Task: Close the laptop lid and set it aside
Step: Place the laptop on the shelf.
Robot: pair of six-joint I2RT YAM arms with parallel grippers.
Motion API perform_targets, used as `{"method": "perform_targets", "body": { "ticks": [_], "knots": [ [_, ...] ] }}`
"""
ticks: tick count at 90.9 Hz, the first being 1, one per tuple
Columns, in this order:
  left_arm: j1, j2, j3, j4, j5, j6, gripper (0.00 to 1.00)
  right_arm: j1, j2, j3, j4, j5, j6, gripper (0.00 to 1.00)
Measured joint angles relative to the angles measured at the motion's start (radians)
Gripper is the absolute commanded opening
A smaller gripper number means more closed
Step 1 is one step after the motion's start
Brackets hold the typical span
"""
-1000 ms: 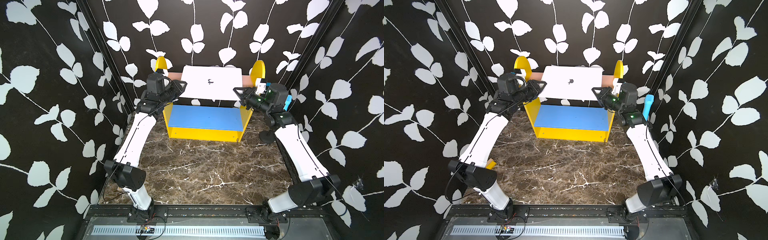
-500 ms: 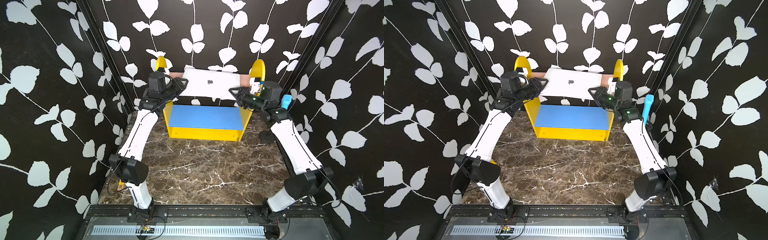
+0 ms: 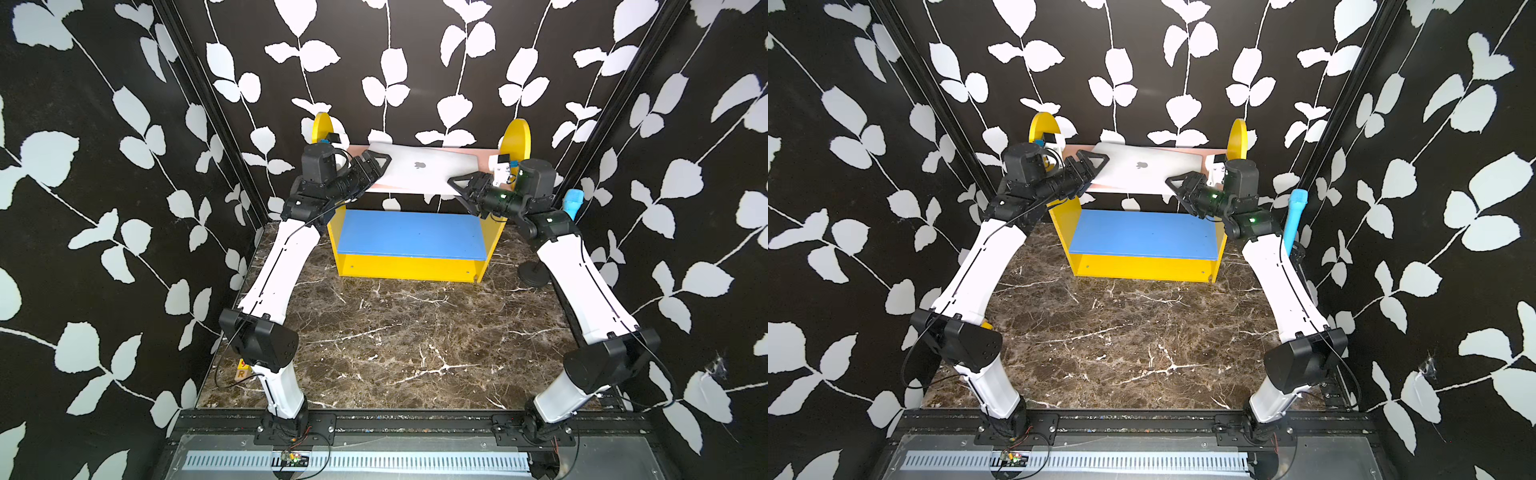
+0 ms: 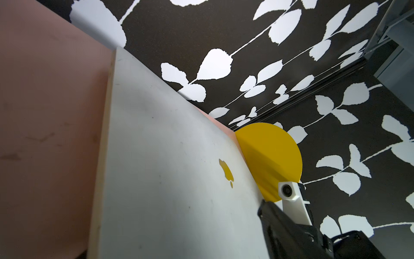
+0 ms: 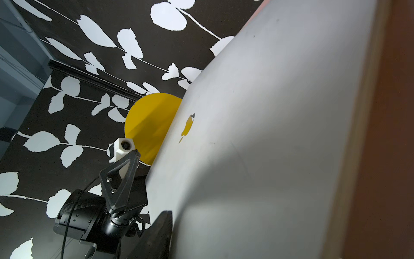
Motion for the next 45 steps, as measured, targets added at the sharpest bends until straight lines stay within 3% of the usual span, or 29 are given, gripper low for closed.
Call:
{"method": "perform_targets", "body": {
  "ticks": [19, 45],
  "knots": [
    [-0.011, -0.026, -0.022, -0.012, 0.001, 0.026, 0.98, -0.010, 0.024, 0.027, -0.082, 0.000, 0.000, 0.57],
    [-0.016, -0.084, -0.079, -0.040, -0.014, 0.054, 0.98, -0.034, 0.059, 0.127, -0.190, -0.003, -0.011, 0.61]
  ]
}}
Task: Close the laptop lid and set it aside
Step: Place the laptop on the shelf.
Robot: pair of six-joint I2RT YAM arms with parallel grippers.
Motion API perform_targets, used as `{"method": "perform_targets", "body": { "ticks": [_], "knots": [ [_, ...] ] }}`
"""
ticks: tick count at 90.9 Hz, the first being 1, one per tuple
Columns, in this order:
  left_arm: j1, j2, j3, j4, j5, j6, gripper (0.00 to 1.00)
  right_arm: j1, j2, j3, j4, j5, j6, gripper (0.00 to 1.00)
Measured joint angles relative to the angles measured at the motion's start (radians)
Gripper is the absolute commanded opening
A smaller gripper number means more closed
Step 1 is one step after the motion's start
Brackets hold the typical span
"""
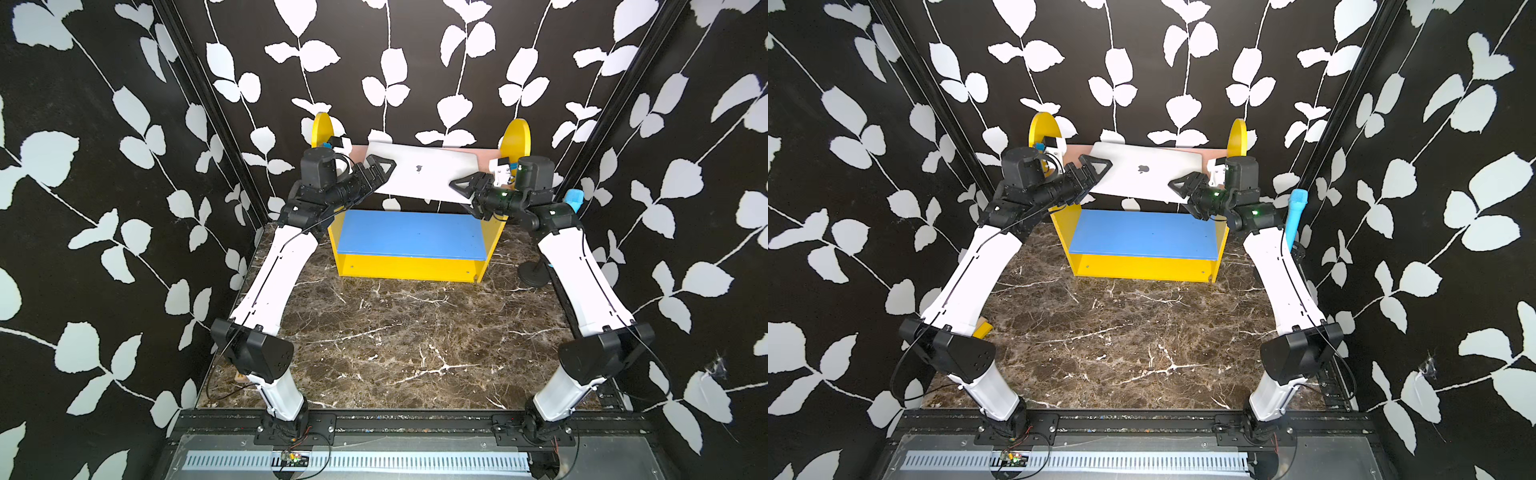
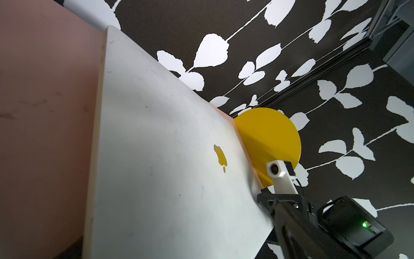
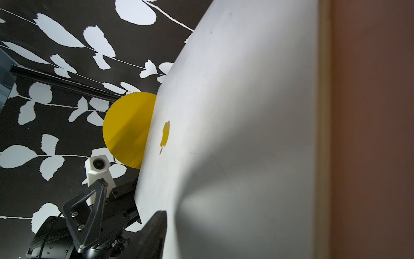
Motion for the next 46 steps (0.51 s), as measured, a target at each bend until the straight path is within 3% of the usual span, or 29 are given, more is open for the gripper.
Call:
{"method": "perform_targets", "body": {
  "ticks": [46],
  "knots": [
    [0.053, -0.016, -0.021, -0.002, 0.009, 0.000, 0.98, -0.008, 0.093, 0.201, -0.187, -0.022, -0.007, 0.64]
  ]
}}
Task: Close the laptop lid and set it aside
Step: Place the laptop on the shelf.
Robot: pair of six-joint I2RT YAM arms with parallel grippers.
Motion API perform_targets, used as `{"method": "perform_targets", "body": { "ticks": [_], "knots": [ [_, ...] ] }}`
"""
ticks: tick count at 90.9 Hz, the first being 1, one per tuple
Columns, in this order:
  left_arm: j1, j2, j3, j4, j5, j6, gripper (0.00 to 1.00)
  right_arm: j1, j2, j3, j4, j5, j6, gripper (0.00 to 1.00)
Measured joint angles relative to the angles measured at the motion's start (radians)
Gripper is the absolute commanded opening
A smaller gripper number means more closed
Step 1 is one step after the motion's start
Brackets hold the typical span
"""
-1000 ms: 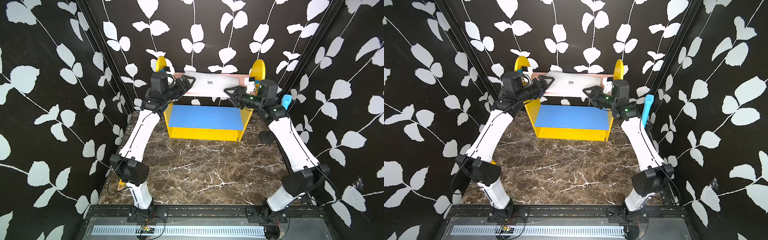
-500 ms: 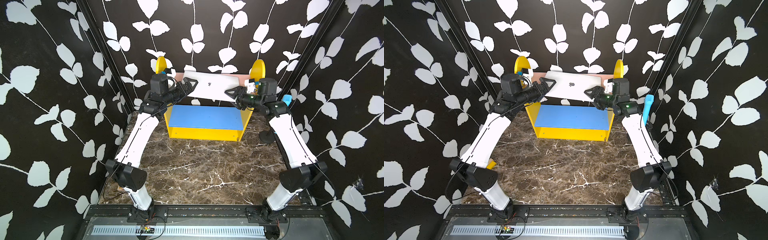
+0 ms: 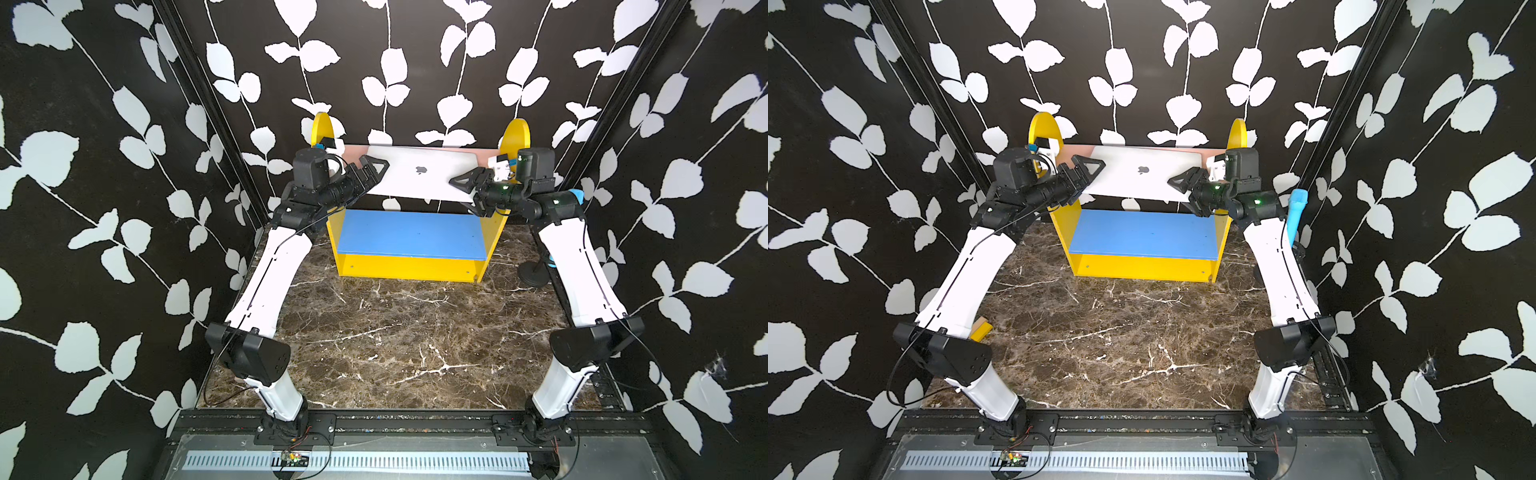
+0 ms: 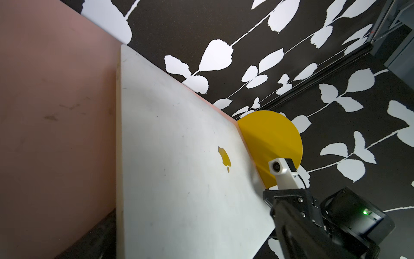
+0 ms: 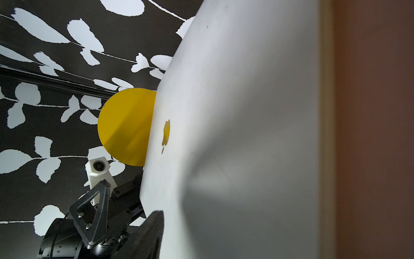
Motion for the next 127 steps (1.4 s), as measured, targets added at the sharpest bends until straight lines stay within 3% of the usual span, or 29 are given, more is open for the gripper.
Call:
{"method": "perform_targets", "body": {
  "ticks": [61, 103, 127],
  "knots": [
    [0.054, -0.089, -0.119, 0.030, -0.009, 0.023, 0.98, -0.001, 0.001, 0.002, -0.010, 0.000, -0.033, 0.70],
    [0.055, -0.156, -0.212, -0.029, 0.002, 0.077, 0.98, -0.036, -0.101, -0.123, 0.050, 0.008, -0.101, 0.70],
    [0.055, -0.276, -0.308, -0.037, 0.032, 0.114, 0.98, -0.041, -0.226, -0.281, 0.088, 0.013, -0.139, 0.66]
  ]
}}
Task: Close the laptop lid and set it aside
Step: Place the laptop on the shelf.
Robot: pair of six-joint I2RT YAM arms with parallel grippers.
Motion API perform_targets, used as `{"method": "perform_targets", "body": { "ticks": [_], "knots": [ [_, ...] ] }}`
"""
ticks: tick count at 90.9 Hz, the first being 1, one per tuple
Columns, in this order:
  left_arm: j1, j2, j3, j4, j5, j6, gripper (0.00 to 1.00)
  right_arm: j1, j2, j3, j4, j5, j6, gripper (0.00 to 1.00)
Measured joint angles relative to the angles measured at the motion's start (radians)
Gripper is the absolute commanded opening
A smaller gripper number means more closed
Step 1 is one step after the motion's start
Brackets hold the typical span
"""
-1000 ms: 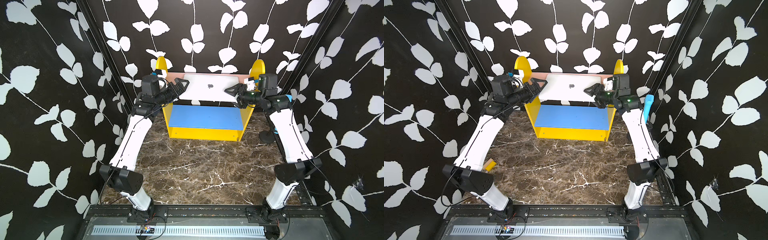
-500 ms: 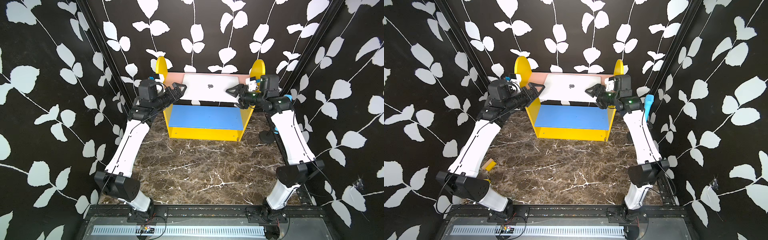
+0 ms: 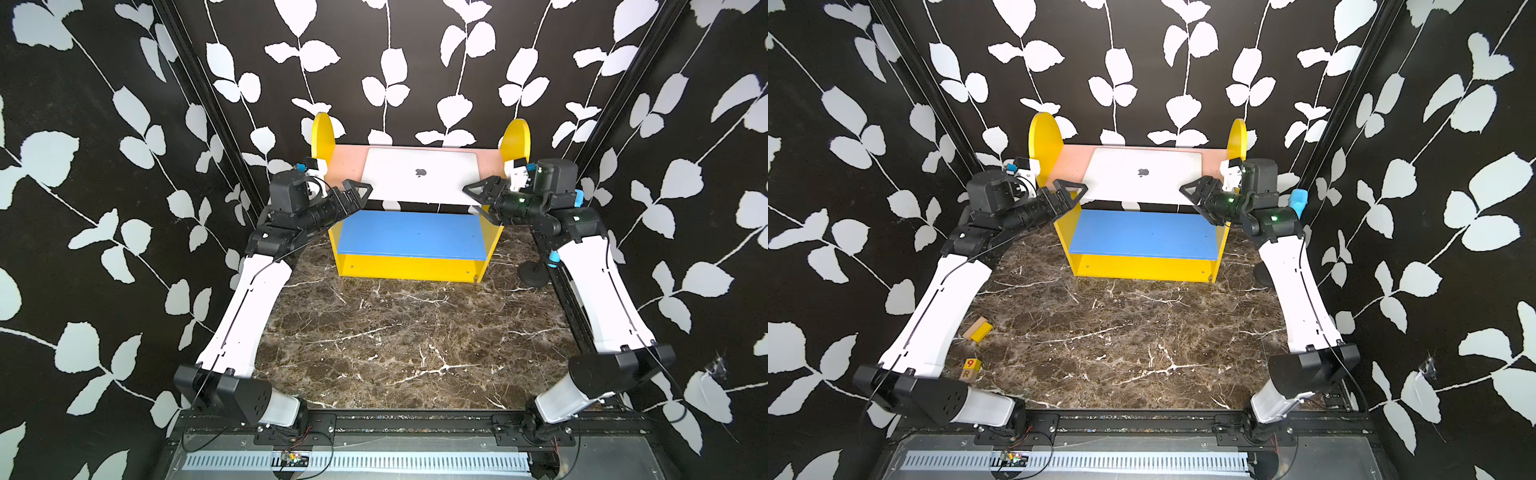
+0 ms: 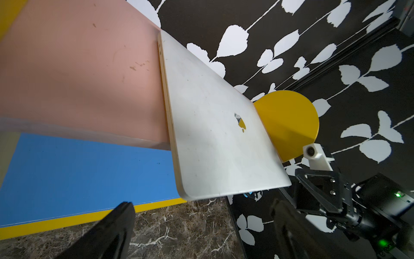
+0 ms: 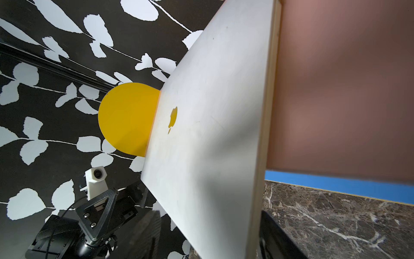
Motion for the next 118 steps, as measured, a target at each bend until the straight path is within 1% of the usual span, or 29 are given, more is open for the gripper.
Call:
{"method": "perform_targets", "body": {
  "ticks": [22, 37, 44, 49, 58, 67, 80, 95, 107, 118],
  "knots": [
    [-0.002, -0.087, -0.085, 0.001, 0.028, 0.022, 0.91, 0.000, -0.069, -0.103, 0.033, -0.007, -0.019, 0.60],
    [-0.022, -0.094, -0.109, 0.000, 0.038, 0.039, 0.82, 0.003, -0.075, -0.133, 0.042, -0.035, -0.040, 0.52],
    [-0.043, -0.092, -0.111, 0.001, 0.043, 0.046, 0.78, 0.013, -0.075, -0.135, 0.040, -0.039, -0.061, 0.50],
    [-0.062, -0.092, -0.111, 0.000, 0.046, 0.055, 0.75, 0.027, -0.075, -0.131, 0.030, -0.038, -0.079, 0.47],
    [-0.090, -0.083, -0.107, 0.000, 0.047, 0.063, 0.68, 0.071, -0.068, -0.099, -0.015, -0.032, -0.119, 0.37],
    [-0.113, -0.059, -0.094, -0.001, 0.047, 0.073, 0.56, 0.112, -0.058, -0.050, -0.048, -0.028, -0.153, 0.29],
    [-0.134, -0.009, -0.052, -0.009, 0.046, 0.087, 0.41, 0.146, -0.030, 0.018, -0.077, -0.016, -0.182, 0.17],
    [-0.145, 0.047, 0.018, -0.022, 0.046, 0.096, 0.26, 0.168, 0.036, 0.103, -0.120, 0.000, -0.209, 0.12],
    [-0.145, 0.079, 0.059, -0.030, 0.047, 0.101, 0.21, 0.192, 0.102, 0.160, -0.154, 0.016, -0.230, 0.12],
    [-0.145, 0.108, 0.092, -0.038, 0.047, 0.106, 0.19, 0.200, 0.141, 0.190, -0.189, 0.029, -0.241, 0.12]
  ]
}}
